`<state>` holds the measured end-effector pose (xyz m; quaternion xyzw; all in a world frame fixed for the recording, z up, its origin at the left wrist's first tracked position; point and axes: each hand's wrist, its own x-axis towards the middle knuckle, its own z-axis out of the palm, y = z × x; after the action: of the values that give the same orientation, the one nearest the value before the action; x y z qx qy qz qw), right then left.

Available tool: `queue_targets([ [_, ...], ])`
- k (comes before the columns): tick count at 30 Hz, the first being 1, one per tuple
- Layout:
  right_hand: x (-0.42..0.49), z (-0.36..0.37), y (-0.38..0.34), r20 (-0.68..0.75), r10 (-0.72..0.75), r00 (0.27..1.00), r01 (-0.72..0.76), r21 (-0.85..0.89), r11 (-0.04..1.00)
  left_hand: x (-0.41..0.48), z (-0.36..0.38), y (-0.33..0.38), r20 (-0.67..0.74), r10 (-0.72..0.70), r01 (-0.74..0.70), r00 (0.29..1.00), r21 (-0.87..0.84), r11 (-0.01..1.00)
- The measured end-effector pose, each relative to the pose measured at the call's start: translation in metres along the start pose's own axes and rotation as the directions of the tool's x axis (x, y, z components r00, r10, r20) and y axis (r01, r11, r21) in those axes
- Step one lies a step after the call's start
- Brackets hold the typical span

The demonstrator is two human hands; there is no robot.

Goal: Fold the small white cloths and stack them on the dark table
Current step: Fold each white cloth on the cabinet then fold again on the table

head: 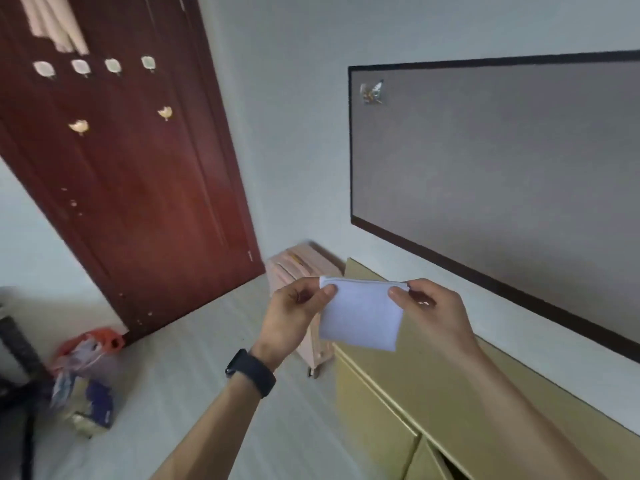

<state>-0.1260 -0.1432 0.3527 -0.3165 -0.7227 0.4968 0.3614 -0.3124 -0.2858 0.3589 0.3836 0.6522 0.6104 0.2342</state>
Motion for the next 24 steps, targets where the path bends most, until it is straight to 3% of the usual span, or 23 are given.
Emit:
queue_targets([
  [5,-0.044,0.14,-0.048,0.287,-0.122,0.95,0.12,0.025,0.992,-0.1,-0.14,0.006,-0.321,-0.02,0.053,0.947,0.096,0.994],
  [11,-0.131,0.326,-0.092,0.538,-0.21,0.816,0.203,0.072,0.976,-0.249,-0.3,0.007,-0.541,-0.065,0.171,0.839,0.147,0.974],
  [17,-0.263,0.519,-0.162,0.641,-0.268,0.72,0.193,0.186,0.963,-0.395,-0.456,-0.011,-0.817,-0.06,0.301,0.573,0.142,0.943],
  [21,-0.359,0.637,-0.202,0.697,-0.304,0.649,0.201,0.229,0.953,-0.484,-0.552,-0.023,-0.916,-0.003,0.384,0.401,0.165,0.908],
  [24,-0.423,0.705,-0.235,0.669,-0.382,0.638,0.253,0.286,0.924,-0.536,-0.611,-0.028,-0.953,0.046,0.451,0.3,0.184,0.874],
])
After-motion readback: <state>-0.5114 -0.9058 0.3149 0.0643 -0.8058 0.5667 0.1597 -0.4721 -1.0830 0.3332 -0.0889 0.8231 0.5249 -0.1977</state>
